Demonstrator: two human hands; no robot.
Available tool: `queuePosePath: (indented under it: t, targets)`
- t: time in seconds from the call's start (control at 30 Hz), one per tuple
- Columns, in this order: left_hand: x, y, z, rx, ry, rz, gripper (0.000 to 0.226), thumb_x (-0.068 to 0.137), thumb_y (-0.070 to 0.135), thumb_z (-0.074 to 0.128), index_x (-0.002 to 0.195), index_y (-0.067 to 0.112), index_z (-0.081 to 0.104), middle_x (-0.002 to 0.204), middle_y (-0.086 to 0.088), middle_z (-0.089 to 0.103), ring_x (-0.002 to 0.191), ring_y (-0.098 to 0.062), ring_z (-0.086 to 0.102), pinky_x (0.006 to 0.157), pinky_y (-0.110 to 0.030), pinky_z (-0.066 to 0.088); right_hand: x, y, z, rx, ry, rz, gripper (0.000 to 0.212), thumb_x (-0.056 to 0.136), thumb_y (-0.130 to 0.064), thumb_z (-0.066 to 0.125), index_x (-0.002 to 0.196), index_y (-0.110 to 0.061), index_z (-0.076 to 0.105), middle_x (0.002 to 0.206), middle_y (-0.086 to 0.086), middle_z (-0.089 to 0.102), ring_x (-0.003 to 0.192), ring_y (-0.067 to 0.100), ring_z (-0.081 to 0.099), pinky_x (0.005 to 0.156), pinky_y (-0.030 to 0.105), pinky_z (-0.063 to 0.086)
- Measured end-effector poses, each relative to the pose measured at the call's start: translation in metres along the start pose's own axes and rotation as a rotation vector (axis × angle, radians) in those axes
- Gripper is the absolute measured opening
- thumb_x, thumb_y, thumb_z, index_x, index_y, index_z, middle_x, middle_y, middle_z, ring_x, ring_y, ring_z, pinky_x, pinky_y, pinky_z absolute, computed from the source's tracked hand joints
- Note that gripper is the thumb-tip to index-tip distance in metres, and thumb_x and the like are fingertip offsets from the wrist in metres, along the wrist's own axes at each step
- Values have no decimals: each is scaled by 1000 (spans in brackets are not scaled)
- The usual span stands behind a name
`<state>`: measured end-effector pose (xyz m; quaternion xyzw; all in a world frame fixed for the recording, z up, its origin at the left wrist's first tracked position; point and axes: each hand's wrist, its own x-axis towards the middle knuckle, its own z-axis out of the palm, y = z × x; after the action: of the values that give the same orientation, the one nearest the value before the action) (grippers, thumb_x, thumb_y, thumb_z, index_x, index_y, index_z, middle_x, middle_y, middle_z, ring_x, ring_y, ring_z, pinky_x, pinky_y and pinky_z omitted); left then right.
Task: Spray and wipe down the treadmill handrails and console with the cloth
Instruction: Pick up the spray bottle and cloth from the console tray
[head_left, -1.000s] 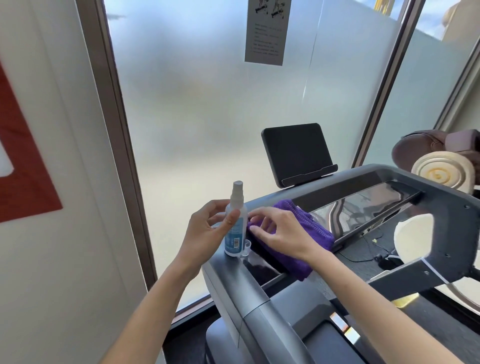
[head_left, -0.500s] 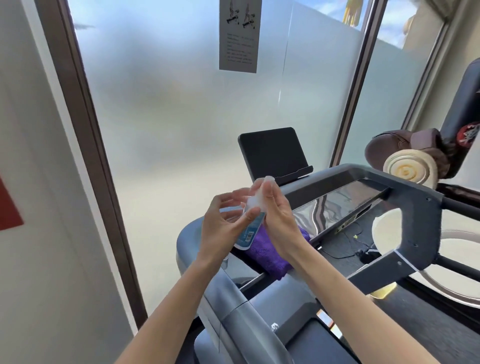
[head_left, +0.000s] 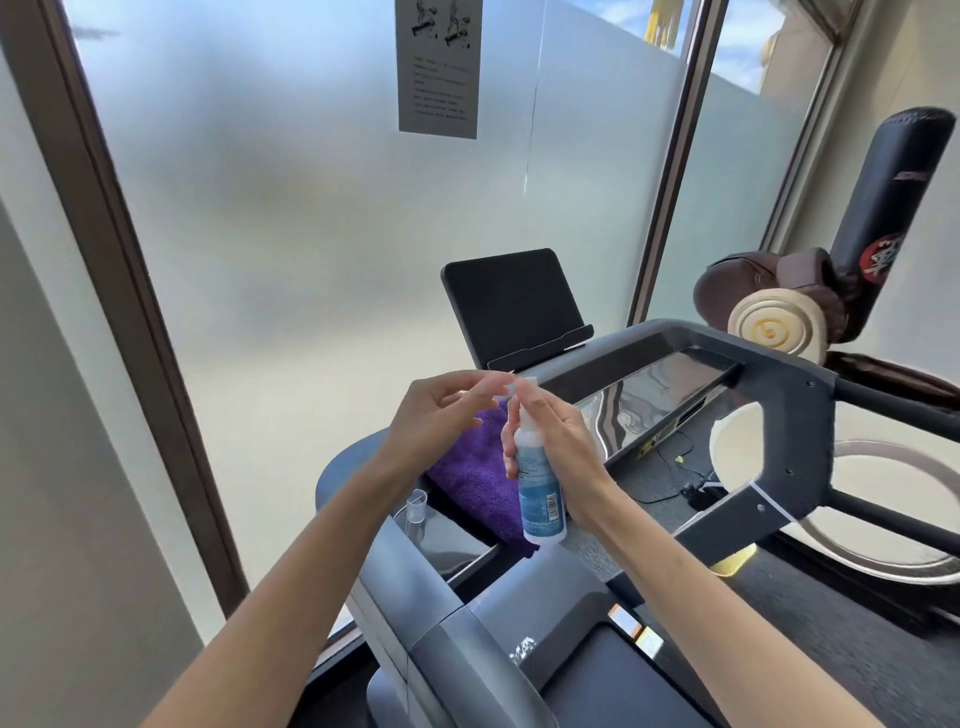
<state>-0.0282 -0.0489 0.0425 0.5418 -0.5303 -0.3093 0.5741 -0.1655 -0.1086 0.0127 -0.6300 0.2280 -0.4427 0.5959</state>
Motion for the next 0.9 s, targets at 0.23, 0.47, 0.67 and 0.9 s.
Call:
queuePosePath:
  t: [0.23,0.47,0.67,0.9]
  targets:
    - [1,-7,0,-28,-137,84,37,88,42,57,116,23,71,115,0,70,108,-14,64,96,-30,50,2,-7,-6,53,-150,80,40,94,-45,51,74,-11,61,56,9,57,42,17,52,44,24,46]
    - [2,-6,-1,-71,-134,88,34,85,41,60,108,20,75,112,7,70,106,-9,63,97,-30,47,7,-7,0,35,-302,125,51,91,-44,42,64,-4,59,55,9,58,43,18,53,47,25,44]
    - [1,-8,-11,-211,-11,86,28,78,37,69,94,15,77,107,11,71,108,-10,64,96,-30,47,8,-6,5,39,-334,23,36,100,-33,47,119,-4,57,81,12,68,74,27,65,69,34,57]
    - [2,-5,-25,-225,-21,98,25,80,31,64,98,16,74,99,3,75,93,-5,65,81,-16,50,11,-6,12,31,-263,-3,25,98,-34,53,110,-12,56,81,7,69,66,19,63,66,29,56]
